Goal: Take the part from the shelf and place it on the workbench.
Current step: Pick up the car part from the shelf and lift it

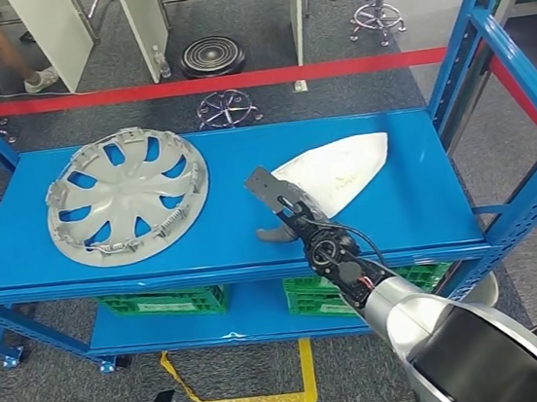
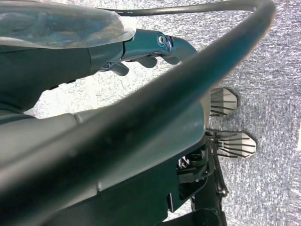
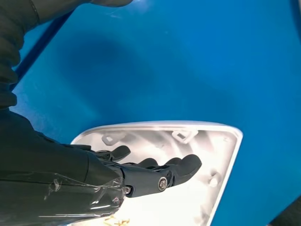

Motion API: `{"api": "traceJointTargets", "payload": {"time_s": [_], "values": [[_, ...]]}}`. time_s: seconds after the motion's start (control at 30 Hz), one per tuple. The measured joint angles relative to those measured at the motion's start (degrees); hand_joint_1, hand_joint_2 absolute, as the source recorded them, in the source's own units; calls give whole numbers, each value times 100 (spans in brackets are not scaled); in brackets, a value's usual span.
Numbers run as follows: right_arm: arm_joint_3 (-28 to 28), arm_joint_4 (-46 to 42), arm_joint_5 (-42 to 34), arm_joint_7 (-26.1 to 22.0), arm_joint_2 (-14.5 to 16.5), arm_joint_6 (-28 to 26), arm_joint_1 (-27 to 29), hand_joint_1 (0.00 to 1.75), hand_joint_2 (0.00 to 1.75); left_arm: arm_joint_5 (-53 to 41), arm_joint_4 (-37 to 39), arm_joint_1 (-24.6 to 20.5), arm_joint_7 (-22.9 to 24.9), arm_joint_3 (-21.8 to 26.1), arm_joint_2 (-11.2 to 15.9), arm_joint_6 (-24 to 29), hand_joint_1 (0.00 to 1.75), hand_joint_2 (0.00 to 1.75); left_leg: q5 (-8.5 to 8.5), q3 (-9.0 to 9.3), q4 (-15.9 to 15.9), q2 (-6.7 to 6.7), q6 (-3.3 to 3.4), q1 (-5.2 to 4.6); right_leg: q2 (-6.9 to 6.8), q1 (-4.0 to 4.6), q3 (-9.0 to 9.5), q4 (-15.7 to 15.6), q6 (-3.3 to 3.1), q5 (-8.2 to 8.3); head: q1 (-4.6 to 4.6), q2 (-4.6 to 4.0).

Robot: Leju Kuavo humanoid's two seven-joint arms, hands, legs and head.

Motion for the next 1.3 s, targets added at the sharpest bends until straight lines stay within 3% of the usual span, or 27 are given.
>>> {"api": "traceJointTargets", "payload": {"time_s": [0.27,0.3,0.4,0.43,1.3], "values": [[103,22,42,45,-43,22,0,1,175,3,4,4,-8,-2,6,-9,0,0,0,0,0,0,0,0,0,0,0,0,0,0,-1,0],[111,24,44,46,-45,22,0,34,175,3,4,4,-8,-2,8,-9,0,0,0,0,0,0,0,0,0,0,0,0,0,0,-1,0],[147,31,48,46,-58,22,-1,163,175,3,6,5,-8,-3,13,-10,0,0,0,0,0,0,0,0,0,0,0,0,0,0,-1,0],[161,35,48,47,-62,23,-2,175,175,3,7,5,-8,-4,14,-10,0,0,0,0,0,0,0,0,0,0,0,0,0,0,-1,0],[210,49,114,60,-108,73,-3,175,175,11,9,16,-21,-20,22,-31,0,0,0,-1,0,0,0,0,0,0,-1,0,0,0,-2,0]]}}
